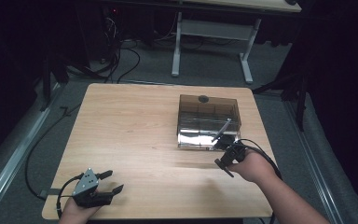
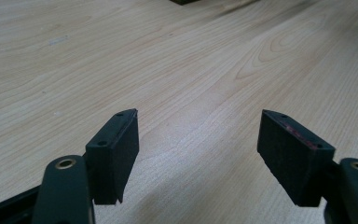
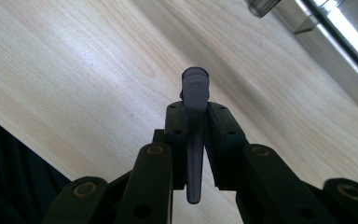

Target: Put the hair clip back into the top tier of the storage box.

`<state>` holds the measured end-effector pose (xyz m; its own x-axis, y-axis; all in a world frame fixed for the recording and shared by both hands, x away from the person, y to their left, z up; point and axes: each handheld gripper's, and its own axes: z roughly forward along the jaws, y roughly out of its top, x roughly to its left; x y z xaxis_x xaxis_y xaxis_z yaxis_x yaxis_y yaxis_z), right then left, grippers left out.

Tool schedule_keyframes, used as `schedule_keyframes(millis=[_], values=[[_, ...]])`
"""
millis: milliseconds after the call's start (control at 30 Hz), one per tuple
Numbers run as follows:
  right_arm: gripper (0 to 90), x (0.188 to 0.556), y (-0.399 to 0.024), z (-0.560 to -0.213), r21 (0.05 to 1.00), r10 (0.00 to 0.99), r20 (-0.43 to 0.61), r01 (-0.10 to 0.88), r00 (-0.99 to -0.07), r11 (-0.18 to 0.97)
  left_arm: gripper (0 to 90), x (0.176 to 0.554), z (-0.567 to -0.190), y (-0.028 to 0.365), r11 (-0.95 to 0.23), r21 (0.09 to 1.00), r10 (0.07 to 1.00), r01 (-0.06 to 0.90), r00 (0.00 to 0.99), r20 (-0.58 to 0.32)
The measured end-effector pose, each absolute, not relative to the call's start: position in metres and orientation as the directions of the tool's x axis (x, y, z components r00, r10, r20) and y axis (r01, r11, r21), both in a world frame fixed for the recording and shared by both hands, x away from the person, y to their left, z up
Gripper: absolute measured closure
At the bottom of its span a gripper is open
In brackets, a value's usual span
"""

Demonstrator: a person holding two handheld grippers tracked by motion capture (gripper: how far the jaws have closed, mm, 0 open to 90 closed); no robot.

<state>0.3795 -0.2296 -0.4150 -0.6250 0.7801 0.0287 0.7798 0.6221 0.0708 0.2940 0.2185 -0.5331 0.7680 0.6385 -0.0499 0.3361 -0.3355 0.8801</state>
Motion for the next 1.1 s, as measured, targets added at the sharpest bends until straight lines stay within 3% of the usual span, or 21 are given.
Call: schedule_keyframes(millis=[433,1100], values=[[79.3,0.389,-0.228,-0.397,0.081,0.785,0.027,0.784,-0.619,0.616,29.8,0.294,-0.533,0.219,-0.335,0.880,0.638,0.337,0.768,-0.051],[79.3,0.438,-0.211,-0.371,0.132,0.782,0.008,0.776,-0.623,0.617,29.8,0.294,-0.533,0.219,-0.335,0.880,0.635,0.337,0.770,-0.053]])
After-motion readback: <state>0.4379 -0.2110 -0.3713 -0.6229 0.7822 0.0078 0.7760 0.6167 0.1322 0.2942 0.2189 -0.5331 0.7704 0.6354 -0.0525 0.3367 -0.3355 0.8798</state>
